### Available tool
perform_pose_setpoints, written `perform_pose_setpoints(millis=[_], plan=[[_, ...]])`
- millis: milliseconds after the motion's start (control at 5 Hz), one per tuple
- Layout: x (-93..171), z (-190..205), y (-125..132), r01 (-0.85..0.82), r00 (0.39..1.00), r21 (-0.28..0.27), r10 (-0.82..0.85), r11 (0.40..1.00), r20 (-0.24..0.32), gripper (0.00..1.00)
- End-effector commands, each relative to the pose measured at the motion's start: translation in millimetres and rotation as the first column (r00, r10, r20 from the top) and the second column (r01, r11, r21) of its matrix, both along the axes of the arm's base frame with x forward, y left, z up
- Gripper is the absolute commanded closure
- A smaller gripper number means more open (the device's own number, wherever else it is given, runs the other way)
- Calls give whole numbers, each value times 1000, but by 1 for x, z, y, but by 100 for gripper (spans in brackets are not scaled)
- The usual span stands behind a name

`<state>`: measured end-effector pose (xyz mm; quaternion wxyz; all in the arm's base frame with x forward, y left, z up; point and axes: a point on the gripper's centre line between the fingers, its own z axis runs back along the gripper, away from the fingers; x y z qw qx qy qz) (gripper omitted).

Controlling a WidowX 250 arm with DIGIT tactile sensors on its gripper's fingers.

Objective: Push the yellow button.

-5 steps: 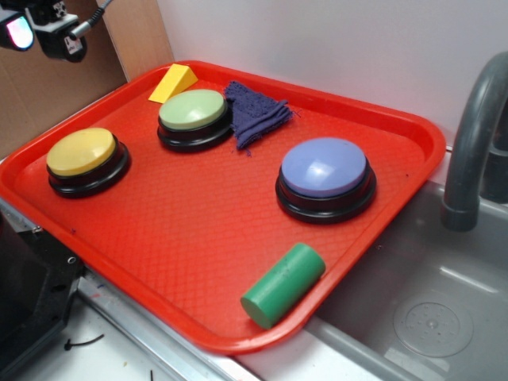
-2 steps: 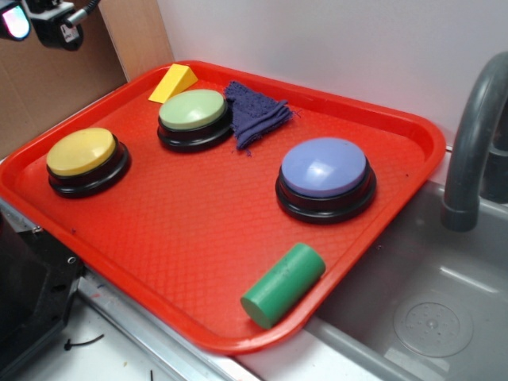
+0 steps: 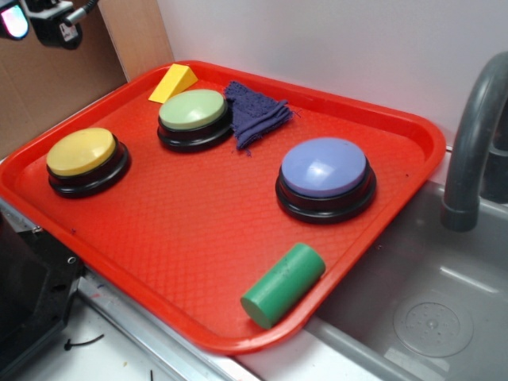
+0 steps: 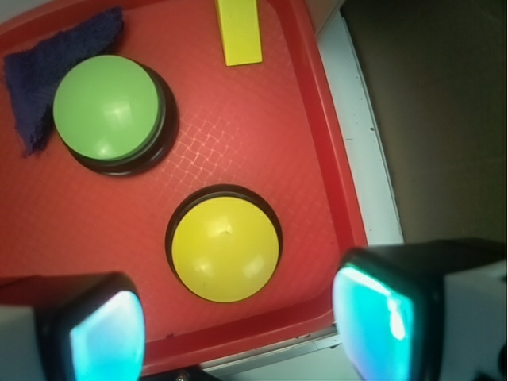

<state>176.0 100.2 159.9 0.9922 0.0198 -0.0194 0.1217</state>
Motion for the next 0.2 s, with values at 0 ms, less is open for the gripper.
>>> perform_pose_setpoints(millis=[0], plan=[[1,18,9,1,998,27,-2,1000,57,0]])
